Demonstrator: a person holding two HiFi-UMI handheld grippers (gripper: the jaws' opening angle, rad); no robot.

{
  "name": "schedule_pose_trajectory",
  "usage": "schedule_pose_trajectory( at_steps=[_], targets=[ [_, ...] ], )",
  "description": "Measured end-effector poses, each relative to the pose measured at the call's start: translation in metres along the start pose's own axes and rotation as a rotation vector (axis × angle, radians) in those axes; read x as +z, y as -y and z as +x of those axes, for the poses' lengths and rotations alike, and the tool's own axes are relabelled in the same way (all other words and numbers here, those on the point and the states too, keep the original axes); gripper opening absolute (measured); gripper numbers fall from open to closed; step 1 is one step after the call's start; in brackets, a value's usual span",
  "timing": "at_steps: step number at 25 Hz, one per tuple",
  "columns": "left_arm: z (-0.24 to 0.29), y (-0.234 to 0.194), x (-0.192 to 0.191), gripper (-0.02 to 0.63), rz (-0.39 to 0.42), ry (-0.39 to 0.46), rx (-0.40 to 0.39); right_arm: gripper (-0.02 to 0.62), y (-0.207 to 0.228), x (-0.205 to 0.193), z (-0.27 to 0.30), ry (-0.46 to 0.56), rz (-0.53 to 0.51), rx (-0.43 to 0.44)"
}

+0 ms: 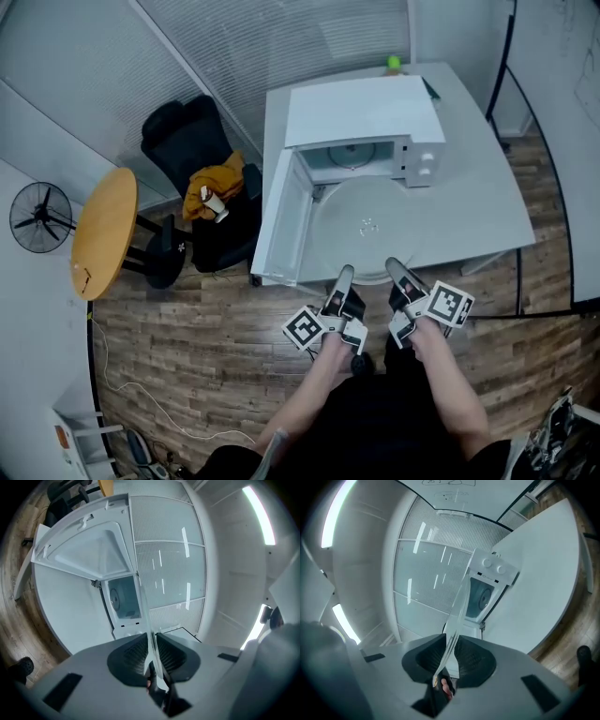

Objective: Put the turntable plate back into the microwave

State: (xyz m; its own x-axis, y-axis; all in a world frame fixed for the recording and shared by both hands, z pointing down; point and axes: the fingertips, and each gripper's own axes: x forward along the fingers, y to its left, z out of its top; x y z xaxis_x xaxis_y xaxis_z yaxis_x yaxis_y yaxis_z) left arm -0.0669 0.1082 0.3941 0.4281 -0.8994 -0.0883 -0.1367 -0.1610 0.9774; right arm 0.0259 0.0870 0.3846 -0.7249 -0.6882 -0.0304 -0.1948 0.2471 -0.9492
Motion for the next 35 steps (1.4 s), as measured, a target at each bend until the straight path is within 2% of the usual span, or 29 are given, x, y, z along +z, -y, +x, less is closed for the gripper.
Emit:
schedule_pose_trajectory(
  at_steps=[6, 14, 16, 28, 35],
  targets=[
    [0.038, -0.019, 0.005, 0.052, 0.007, 0.038, 0.045, 0.067, 0.040, 0.030, 0.018, -0.077, 0.010, -0.081],
    [0.062, -0.032, 0.004, 0.054, 0.020, 0.110, 0.088, 0.067, 0.064, 0.052, 0.031, -0.168, 0.036, -0.099],
    [0.069, -0.036, 0.005, 0.054, 0.029, 0.122, 0.099, 0.067, 0.068, 0.058, 0.038, -0.183, 0.038, -0.082],
    [0.095, -0.071, 0.028, 0.058, 0.037, 0.115, 0.139, 0.069, 0.101, 0.066, 0.075, -0.207, 0.081, -0.091],
    [0.111, -0.096, 0.055, 0.060, 0.029, 0.098, 0.131, 0.069, 0.120, 0.066, 0.110, -0.223, 0.062, -0.115]
  ],
)
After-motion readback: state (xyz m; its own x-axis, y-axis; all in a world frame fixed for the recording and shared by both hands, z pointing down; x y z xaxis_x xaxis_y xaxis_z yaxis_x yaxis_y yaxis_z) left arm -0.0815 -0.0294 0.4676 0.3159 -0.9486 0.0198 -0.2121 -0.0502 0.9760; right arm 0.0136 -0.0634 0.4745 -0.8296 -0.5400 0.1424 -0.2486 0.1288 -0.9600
